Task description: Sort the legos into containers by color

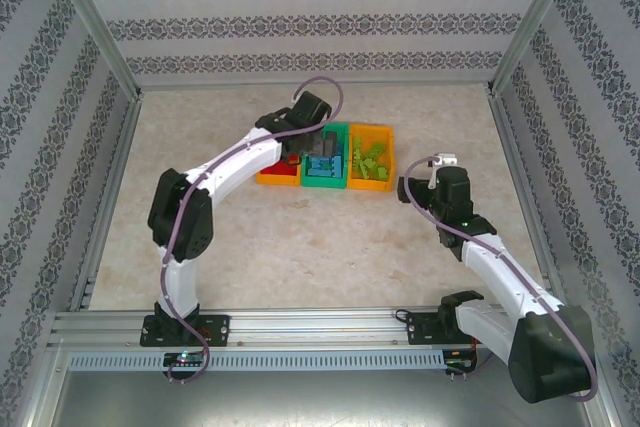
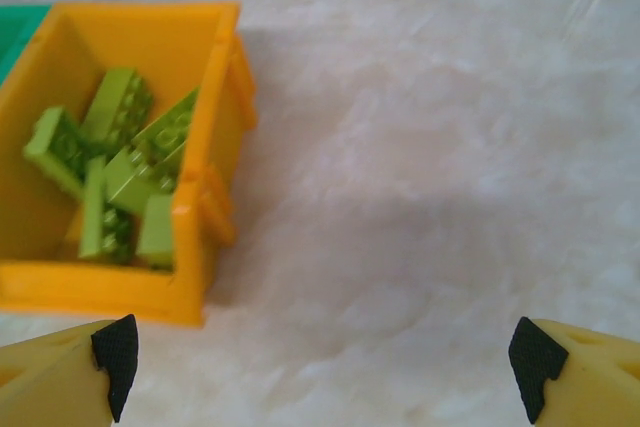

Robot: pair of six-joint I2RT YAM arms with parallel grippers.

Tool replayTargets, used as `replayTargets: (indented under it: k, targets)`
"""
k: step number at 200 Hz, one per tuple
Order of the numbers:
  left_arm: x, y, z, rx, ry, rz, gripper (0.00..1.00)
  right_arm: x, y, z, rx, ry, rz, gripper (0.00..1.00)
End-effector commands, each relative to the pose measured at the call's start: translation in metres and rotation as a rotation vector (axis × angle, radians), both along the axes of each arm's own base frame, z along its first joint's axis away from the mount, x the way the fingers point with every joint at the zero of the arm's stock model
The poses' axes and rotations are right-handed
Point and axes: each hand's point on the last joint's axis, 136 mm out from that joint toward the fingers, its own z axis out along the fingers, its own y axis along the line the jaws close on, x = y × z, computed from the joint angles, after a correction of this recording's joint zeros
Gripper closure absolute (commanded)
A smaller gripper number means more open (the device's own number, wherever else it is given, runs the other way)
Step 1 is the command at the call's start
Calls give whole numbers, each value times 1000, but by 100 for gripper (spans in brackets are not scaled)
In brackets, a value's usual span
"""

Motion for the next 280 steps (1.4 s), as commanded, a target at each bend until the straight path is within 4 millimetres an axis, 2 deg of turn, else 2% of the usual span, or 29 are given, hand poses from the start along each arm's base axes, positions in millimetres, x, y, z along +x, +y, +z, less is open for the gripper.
replayTargets:
  k: [1,50,76,87,98,122,148,206,254,280]
  targets:
    - [3,15,33,84,-178,-55,1,20,-21,17,-99,-178,-69,2]
    - [-28,74,46,299,-314,-76,1,43,-42,0,-105,-240,-104,2]
    - [-43,115,48,291,-363,-2,1,57,-51,-2,-70,-261,-120,2]
    - [-47,134,47,288,-383,39,1,64,-52,-16,-59,-229,-113,2]
    - [-52,152,43,292,-408,57,1,71,-46,-28,-60,-239,-81,2]
    - [-57,187,28,251,-462,98,1,70,-32,-28,-103,-242,-30,2]
    - [-57,215,5,258,-449,153,1,72,-33,-28,-84,-240,-26,2]
    - [-54,245,-35,212,-510,203,1,71,-33,-28,-83,-236,-24,2]
    - [-48,253,-63,169,-524,203,1,71,-33,-27,-82,-237,-23,2]
    - [-43,260,-73,40,-506,181,1,71,-34,-28,-80,-235,-23,2]
